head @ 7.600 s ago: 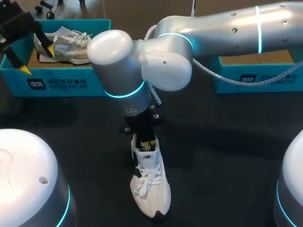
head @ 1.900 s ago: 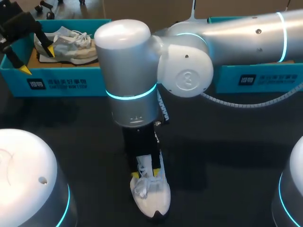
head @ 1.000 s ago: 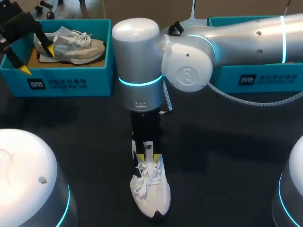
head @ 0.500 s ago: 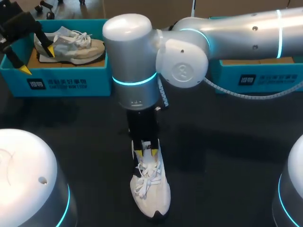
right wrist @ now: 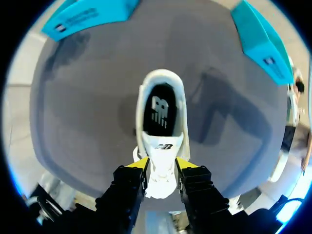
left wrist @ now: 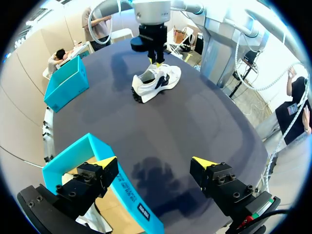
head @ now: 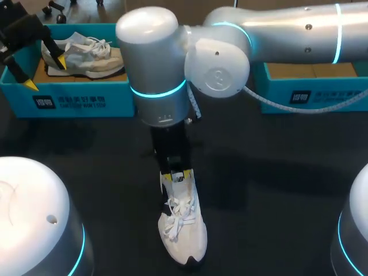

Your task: Take the shoe out of the shoebox, open the shoe tongue, remove and reinsert the insole, then place the shoe into the shoebox

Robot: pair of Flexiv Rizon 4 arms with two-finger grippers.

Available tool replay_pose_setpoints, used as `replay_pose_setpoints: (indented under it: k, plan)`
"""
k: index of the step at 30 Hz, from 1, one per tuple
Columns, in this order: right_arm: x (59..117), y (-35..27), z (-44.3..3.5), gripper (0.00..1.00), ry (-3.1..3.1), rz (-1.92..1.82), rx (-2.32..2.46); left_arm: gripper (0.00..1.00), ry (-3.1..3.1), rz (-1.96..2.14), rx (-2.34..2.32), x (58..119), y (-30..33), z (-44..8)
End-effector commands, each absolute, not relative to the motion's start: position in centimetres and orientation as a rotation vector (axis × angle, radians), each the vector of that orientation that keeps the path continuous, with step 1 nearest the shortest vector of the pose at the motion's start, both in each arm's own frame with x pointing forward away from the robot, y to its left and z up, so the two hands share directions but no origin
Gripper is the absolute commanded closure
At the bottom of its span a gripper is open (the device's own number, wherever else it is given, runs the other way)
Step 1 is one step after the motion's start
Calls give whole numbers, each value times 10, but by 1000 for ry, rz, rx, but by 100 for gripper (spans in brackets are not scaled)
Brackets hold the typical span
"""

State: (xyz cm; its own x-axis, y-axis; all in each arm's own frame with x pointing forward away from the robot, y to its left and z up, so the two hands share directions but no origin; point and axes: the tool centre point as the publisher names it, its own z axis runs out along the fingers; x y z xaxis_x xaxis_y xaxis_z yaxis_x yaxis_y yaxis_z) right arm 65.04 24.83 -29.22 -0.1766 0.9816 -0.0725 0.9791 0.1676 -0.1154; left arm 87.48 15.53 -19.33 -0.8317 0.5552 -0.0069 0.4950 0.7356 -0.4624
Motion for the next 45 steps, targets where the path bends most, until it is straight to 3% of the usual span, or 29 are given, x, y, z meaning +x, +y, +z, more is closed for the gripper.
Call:
replay_pose_setpoints:
  k: [1,3,5,6,13,23,28,45]
  plan:
    - [658,234,-281,60,-2631,51,-1628,0,-2803,687,-853,875,156,-193]
    - [664,231,-280,51,-2723,64,-1474,0,-2803,687,-853,875,156,-193]
    - [670,229,-280,7,-2808,31,-1283,0,-2803,687,-853,875,156,-193]
    - [673,227,-280,0,-2841,3,-1206,0,-2803,687,-853,875,156,-193]
    - [689,223,-272,0,-3032,-78,-351,0,-2803,687,-853,875,156,-193]
    - [689,223,-272,0,-3032,-78,-351,0,-2803,687,-853,875,156,-193]
    - [702,246,-281,0,-3162,196,-113,0,-2803,687,-853,875,156,-193]
    - [754,257,-301,0,-3199,379,283,0,-2803,687,-853,875,156,-193]
